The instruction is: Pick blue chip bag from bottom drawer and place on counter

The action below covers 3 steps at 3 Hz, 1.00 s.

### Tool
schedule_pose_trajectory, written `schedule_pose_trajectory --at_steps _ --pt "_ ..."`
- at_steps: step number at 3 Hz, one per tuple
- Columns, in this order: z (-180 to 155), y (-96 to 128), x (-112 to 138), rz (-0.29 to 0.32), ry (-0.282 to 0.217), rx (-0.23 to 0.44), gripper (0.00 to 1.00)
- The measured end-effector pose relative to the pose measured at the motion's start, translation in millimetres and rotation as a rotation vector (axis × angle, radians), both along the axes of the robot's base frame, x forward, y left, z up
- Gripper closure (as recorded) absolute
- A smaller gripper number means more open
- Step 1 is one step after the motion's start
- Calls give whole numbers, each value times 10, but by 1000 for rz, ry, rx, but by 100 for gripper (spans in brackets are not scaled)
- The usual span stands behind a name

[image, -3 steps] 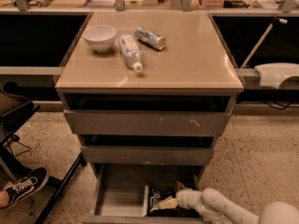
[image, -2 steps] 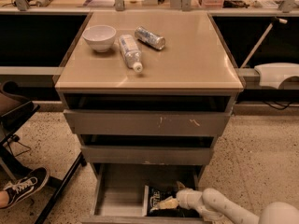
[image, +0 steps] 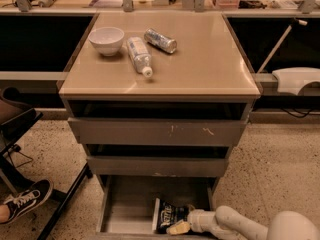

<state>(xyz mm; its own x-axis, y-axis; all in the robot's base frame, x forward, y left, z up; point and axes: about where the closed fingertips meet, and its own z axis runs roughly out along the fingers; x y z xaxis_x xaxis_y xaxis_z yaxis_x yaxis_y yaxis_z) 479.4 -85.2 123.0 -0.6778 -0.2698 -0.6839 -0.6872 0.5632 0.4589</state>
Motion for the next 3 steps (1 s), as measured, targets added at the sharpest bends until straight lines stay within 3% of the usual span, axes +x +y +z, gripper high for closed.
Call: schedule_pose_trajectory --at_steps 1,3 --pt "54 1 -6 1 2 1 19" --pt "57 1 -6 1 2 1 65"
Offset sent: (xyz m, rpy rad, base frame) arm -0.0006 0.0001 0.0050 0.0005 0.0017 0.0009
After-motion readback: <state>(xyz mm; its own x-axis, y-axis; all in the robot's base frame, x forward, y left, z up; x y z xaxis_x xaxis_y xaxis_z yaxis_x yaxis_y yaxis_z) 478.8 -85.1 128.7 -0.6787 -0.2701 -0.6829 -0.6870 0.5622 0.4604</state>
